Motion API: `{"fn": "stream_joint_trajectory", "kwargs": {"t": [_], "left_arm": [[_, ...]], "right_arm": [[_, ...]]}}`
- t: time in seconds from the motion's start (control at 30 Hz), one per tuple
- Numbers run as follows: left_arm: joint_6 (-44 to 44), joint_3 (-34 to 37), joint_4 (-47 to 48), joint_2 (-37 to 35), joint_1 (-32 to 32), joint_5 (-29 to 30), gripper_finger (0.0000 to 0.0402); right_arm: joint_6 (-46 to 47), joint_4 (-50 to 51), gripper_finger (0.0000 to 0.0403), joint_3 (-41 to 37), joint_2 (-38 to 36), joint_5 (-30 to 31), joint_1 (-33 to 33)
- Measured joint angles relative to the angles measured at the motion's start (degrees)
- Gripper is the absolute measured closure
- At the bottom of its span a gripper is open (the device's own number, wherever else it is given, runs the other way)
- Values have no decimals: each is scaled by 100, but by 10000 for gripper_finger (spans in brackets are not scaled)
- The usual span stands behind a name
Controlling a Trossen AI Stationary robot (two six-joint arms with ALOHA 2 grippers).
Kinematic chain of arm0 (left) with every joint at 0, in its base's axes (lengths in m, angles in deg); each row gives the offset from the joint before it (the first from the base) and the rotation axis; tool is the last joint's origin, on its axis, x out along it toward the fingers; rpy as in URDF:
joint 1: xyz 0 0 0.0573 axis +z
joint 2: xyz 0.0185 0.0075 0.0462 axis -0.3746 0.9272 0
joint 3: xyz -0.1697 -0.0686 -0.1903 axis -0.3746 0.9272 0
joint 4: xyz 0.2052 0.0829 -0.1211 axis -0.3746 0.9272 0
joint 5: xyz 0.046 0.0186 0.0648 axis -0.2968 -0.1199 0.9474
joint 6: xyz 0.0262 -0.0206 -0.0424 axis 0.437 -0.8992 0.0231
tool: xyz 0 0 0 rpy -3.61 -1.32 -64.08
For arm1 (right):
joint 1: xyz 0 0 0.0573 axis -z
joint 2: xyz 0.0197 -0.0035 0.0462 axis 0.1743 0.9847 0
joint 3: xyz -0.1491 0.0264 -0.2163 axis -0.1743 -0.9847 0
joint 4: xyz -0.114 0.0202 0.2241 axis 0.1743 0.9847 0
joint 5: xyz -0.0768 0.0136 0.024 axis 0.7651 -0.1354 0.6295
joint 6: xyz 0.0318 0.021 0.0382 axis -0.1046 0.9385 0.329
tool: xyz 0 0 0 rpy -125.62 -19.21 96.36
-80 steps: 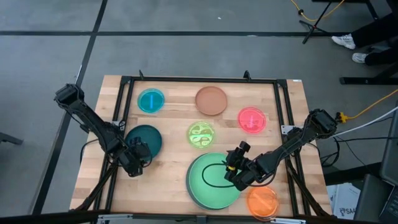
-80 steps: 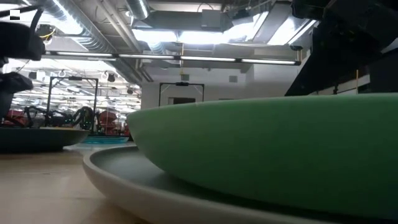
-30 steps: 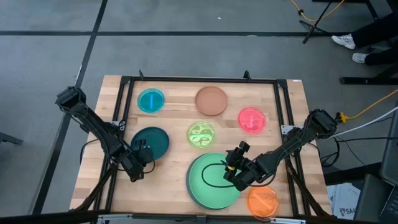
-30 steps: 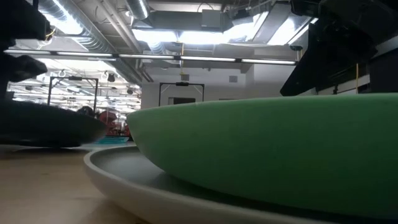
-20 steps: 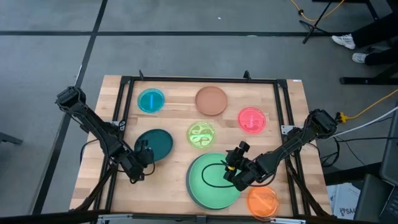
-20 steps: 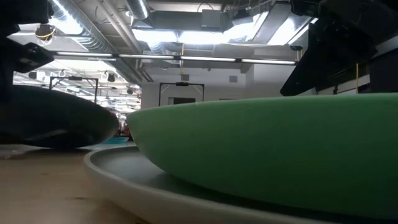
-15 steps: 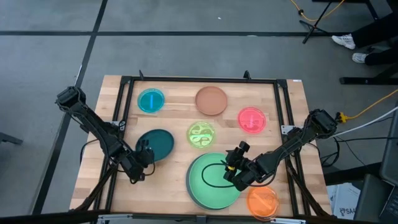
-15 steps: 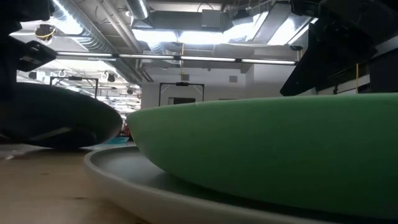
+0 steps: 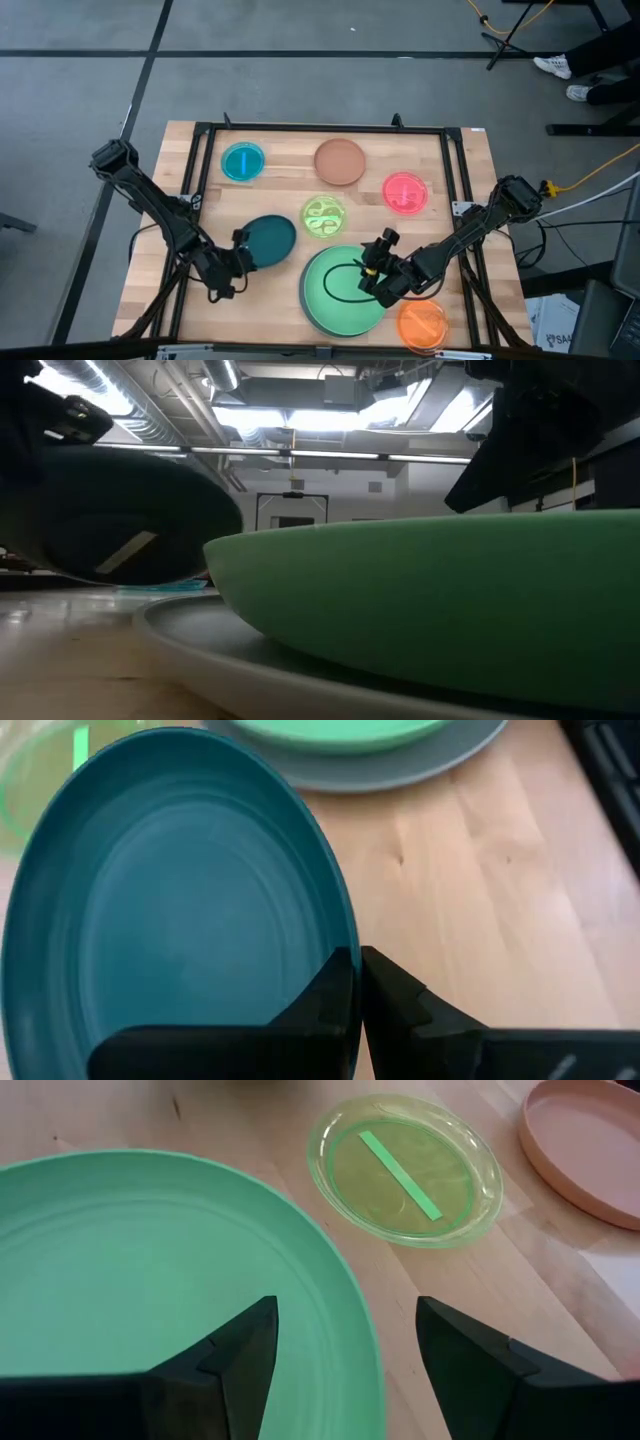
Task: Stack plastic plates
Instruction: Stack the dark green plate on top of the light green plate
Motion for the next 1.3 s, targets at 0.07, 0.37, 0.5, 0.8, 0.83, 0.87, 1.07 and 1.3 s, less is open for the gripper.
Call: {"fn": "stream_joint_trajectory", "kwargs": {"t": [0.07,0.37,0.5,0.8,0.83,0.87,1.07,1.3], "left_arm": [[194,0,-228,71,44,-27,394],[1196,-603,-513,651,301,-79,393],[1804,-1132,-545,1199,411,-351,392],[3094,-2286,-779,2489,721,-618,392],[3225,-2415,-792,2610,749,-692,392],[3341,-2531,-816,2718,784,-764,392],[3939,-2897,-1266,3242,970,-1274,392],[4287,-2968,-1974,3585,1216,-2039,392]], "right_arm": [[-91,-97,175,0,0,-1,0],[-674,-138,175,407,0,4,0],[-935,-134,175,620,0,30,-2],[-1106,-119,175,855,0,363,-251],[-1147,-123,175,881,0,405,-280],[-1171,-123,175,907,0,437,-316],[-1184,-126,175,951,0,458,-414],[-1142,-129,175,951,0,345,-411]]}}
